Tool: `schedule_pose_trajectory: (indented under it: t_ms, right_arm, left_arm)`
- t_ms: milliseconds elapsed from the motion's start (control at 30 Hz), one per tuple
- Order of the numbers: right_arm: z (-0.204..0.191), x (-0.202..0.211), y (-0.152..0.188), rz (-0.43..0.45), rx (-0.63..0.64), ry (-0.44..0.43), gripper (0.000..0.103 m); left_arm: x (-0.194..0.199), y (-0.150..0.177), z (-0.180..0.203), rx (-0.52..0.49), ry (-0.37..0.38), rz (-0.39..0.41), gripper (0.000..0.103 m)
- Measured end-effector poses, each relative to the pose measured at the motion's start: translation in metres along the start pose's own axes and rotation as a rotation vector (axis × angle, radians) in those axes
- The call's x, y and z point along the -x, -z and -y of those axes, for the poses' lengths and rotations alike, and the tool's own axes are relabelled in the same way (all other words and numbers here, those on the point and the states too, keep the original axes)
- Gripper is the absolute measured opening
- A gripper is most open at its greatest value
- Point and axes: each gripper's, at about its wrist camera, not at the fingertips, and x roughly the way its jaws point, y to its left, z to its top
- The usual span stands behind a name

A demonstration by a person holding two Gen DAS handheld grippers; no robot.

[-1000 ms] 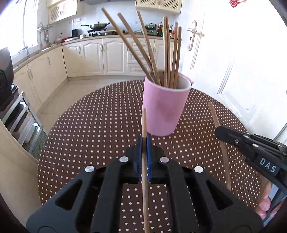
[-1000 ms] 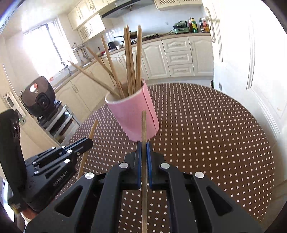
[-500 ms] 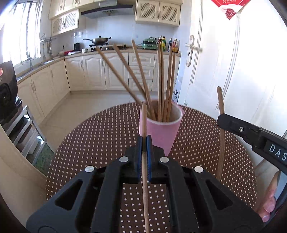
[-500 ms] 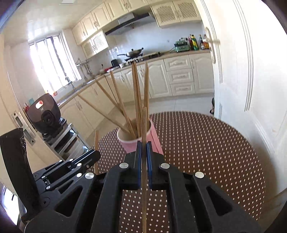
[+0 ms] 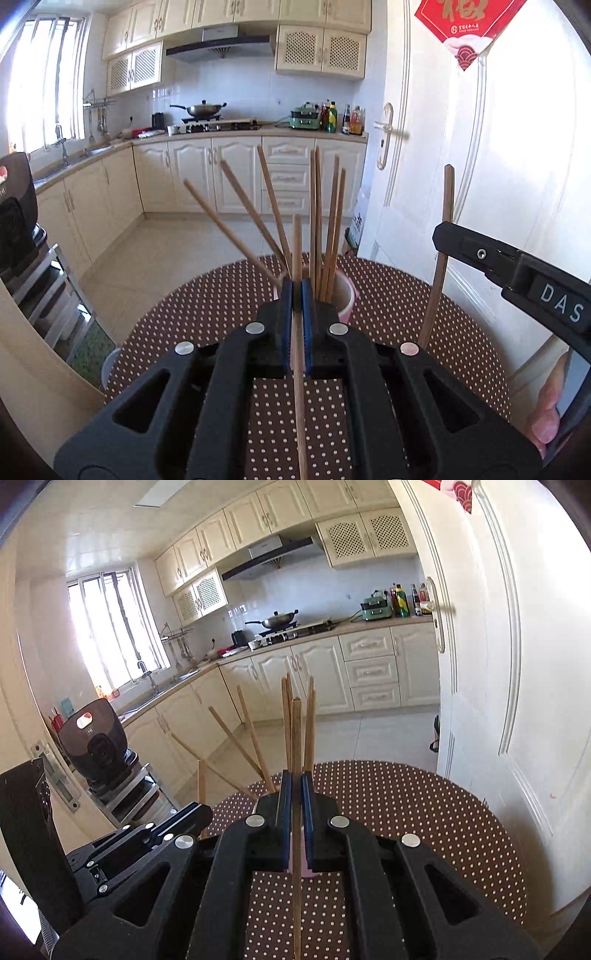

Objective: Organize utensils
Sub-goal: 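Lower both held chopsticks down into the pink cup with both grippers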

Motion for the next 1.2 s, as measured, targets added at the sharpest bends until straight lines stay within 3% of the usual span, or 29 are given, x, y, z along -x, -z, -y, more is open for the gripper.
schedule_pose_trajectory:
  t_ms: [667,1200]
  right_arm:
    - [0.001,0.005,-0.052,0.144,0.007,-0.011,0.004]
    - [0.004,-0.013,-0.083,0.263,0.004,-0.004,0.004]
  left_arm:
    - [0.009,-0.06,0.004,0.0,-0.038,0.142,0.005]
    - [-0.013,-0.106,0.005,0.012,-0.036,0.245,0.005]
